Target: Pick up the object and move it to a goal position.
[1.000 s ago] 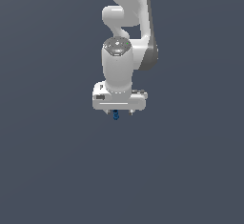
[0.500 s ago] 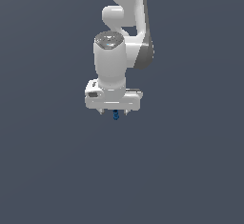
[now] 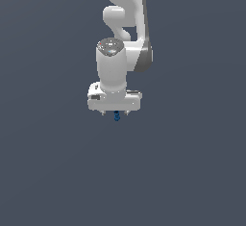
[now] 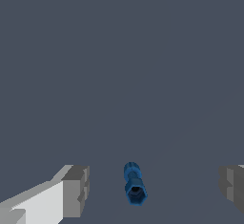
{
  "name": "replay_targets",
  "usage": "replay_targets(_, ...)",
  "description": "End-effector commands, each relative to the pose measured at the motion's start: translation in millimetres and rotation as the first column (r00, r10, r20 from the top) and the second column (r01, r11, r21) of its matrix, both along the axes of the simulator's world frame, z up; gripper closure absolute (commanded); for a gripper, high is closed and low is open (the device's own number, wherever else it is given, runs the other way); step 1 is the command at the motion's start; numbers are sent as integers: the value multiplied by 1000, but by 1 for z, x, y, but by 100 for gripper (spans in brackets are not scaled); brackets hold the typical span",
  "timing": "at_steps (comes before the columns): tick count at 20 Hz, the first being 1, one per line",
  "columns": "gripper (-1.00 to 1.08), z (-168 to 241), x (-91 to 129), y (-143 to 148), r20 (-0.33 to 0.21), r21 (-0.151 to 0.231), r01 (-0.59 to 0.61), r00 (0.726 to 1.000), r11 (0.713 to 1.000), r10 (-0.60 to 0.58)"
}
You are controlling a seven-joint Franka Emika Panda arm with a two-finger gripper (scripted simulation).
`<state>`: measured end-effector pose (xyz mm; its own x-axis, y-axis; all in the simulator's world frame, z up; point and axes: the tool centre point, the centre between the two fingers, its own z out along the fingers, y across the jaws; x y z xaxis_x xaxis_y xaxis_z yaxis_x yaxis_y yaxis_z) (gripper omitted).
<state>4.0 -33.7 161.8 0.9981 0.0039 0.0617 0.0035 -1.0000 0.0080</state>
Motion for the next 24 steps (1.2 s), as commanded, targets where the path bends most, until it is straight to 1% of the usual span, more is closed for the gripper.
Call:
replay_targets(1,-92,-12,-10,0,-10,0,-25,1000,1000,25)
replay_targets(7,-92,-45,-42,0,-40,2,-100,994,995,100)
replay_targets(12,-92,-62,-61,0,-55,6,-141,988,990,141)
replay_targets(17,-92,-69,-69,1,-62,8,-158,985,987,159)
replay_targets(24,-92,-77,-68,0,-62,8,-156,986,988,156)
